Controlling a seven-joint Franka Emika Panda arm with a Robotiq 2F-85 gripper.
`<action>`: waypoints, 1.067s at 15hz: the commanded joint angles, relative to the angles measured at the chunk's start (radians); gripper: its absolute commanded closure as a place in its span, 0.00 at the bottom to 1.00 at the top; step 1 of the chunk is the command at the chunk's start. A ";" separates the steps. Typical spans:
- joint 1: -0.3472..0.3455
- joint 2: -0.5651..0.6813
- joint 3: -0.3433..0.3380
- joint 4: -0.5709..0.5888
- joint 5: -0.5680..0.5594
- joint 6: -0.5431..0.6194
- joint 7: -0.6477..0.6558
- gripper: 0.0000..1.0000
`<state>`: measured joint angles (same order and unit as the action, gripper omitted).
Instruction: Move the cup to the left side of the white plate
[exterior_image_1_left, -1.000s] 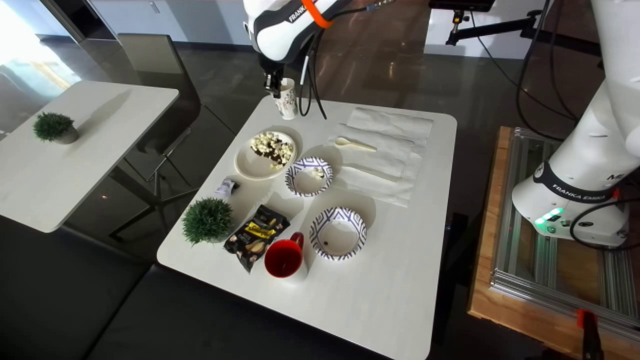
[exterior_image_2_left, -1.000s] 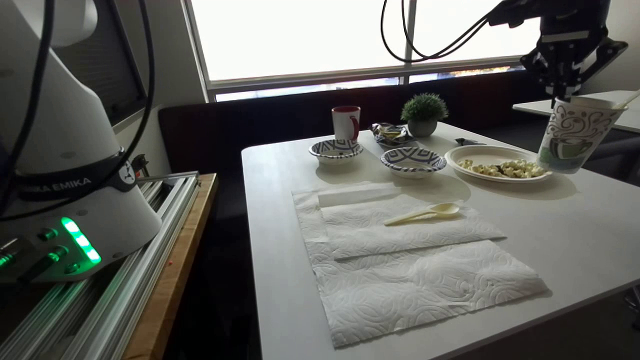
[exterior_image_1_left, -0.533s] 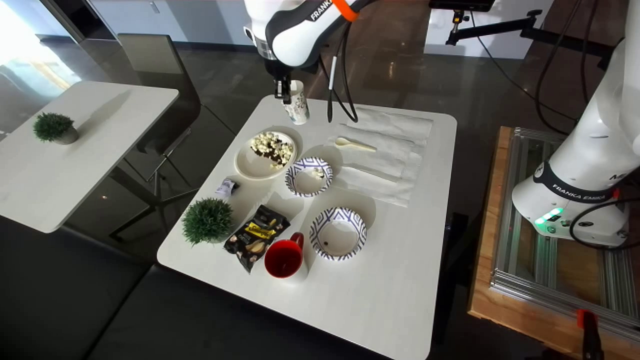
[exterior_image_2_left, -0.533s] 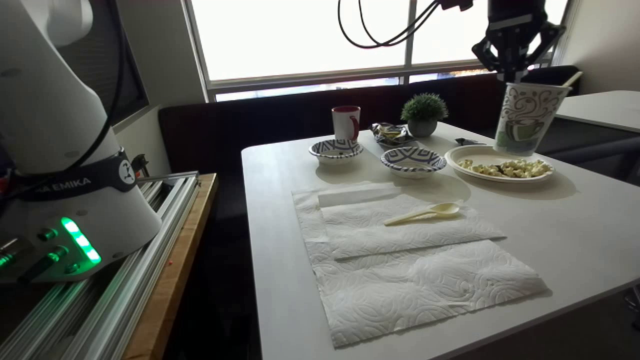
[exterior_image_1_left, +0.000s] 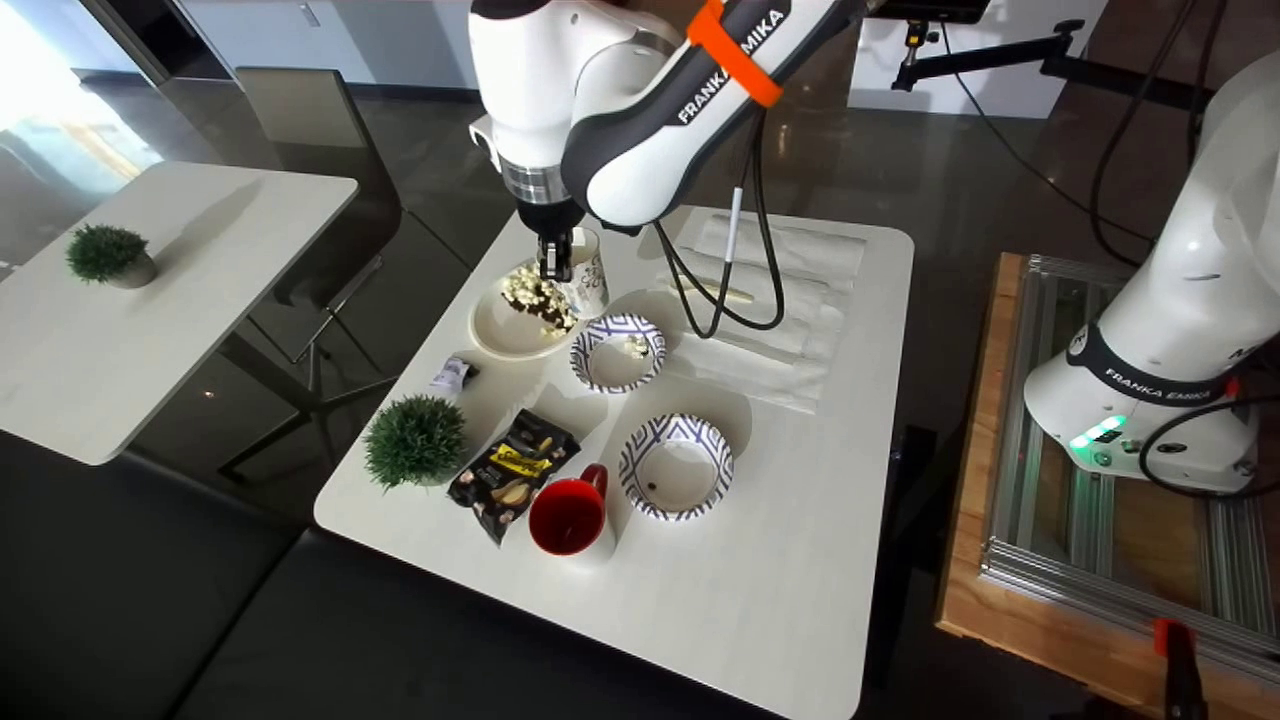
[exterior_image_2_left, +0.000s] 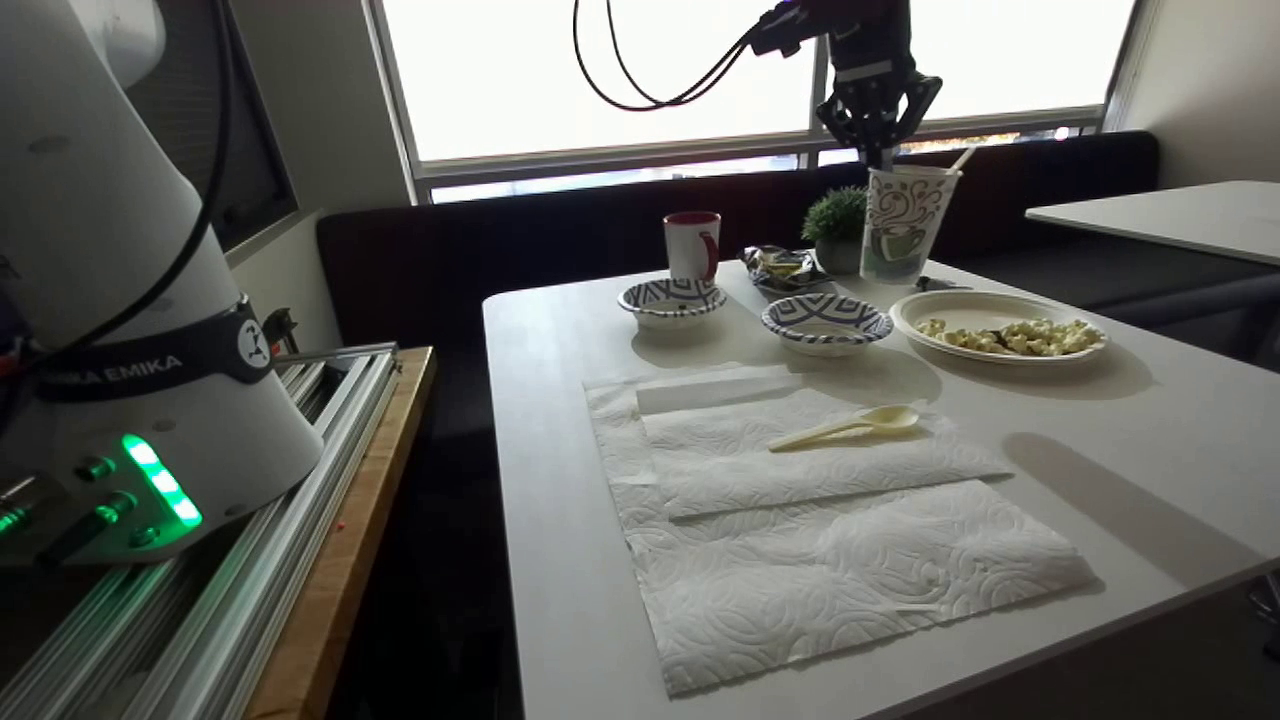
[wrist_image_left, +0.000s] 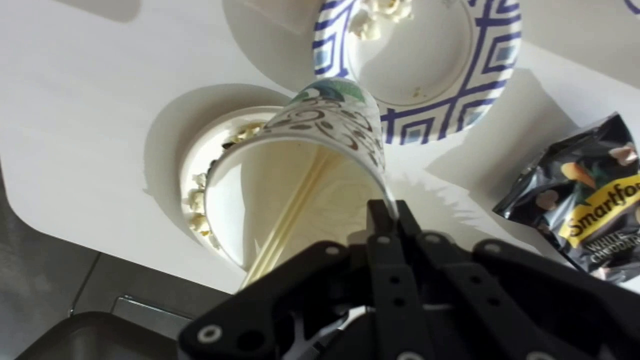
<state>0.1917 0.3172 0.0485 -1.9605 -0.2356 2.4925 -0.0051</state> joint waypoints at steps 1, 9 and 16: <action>0.059 -0.009 0.007 -0.031 -0.071 0.055 0.123 0.98; 0.113 0.007 0.026 -0.010 -0.107 0.039 0.168 0.96; 0.088 0.032 0.023 0.046 -0.108 0.051 0.101 0.99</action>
<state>0.3092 0.3258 0.0611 -1.9678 -0.3398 2.5380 0.1518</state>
